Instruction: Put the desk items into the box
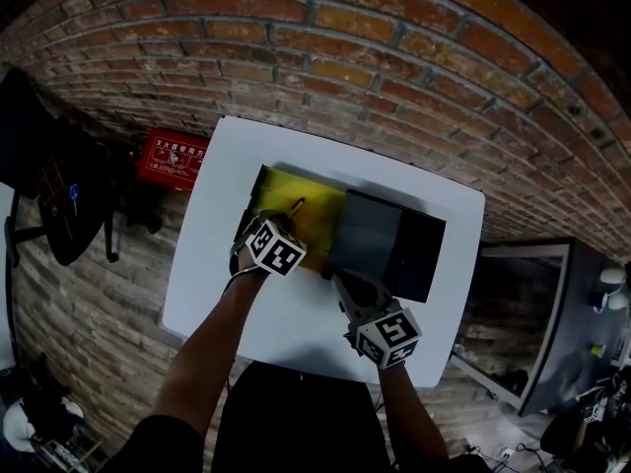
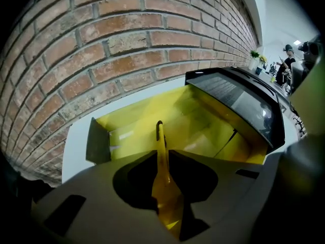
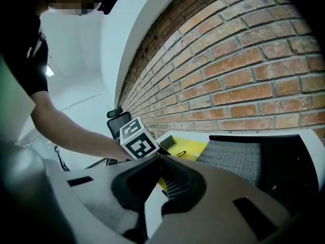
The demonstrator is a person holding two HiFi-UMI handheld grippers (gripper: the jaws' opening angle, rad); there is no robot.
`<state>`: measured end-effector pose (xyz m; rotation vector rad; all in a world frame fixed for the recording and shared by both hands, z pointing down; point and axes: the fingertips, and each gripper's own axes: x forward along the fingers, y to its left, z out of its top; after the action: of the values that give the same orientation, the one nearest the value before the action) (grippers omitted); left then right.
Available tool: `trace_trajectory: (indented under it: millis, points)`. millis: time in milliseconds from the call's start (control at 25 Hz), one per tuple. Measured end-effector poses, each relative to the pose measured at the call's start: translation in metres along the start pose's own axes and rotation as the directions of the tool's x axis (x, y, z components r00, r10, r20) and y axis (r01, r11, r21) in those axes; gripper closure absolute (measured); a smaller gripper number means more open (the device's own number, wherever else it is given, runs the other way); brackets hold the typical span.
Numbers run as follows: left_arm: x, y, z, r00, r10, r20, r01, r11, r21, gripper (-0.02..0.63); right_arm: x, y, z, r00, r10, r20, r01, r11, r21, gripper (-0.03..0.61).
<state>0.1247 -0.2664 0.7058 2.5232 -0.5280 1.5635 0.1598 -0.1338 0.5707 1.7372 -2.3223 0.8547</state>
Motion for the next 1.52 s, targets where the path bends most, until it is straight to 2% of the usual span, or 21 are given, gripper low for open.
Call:
trace_trajectory:
  millis: [80, 480, 720, 1000, 1320, 1520]
  points:
    - [-0.004, 0.0, 0.001, 1.0, 0.0, 0.01, 0.0, 1.0, 0.001, 0.529, 0.0, 0.001, 0.0, 1.0, 0.0, 0.0, 0.0, 1.0, -0.003, 0.555]
    - [-0.039, 0.005, 0.011, 0.994, 0.017, 0.108, -0.011, 0.998, -0.057, 0.529, -0.002, 0.014, 0.008, 1.0, 0.016, 0.01, -0.015, 0.998, -0.055, 0.555]
    - [-0.071, -0.002, 0.0, 0.989, 0.014, 0.148, 0.001, 0.995, -0.097, 0.588, -0.009, 0.019, 0.014, 0.999, 0.012, 0.031, -0.01, 0.997, -0.074, 0.555]
    - [-0.108, -0.003, -0.017, 0.976, 0.034, 0.214, 0.006, 0.983, -0.181, 0.598, -0.017, 0.026, 0.018, 0.999, 0.015, 0.046, -0.011, 0.995, -0.095, 0.555]
    - [-0.155, -0.003, -0.028, 0.944, 0.051, 0.325, 0.035, 0.966, -0.255, 0.598, -0.026, 0.042, 0.029, 0.997, 0.02, 0.071, -0.011, 0.992, -0.126, 0.555]
    - [-0.19, -0.002, -0.036, 0.913, 0.084, 0.4, 0.047, 0.95, -0.307, 0.598, -0.035, 0.048, 0.04, 0.996, 0.024, 0.088, -0.01, 0.988, -0.154, 0.555]
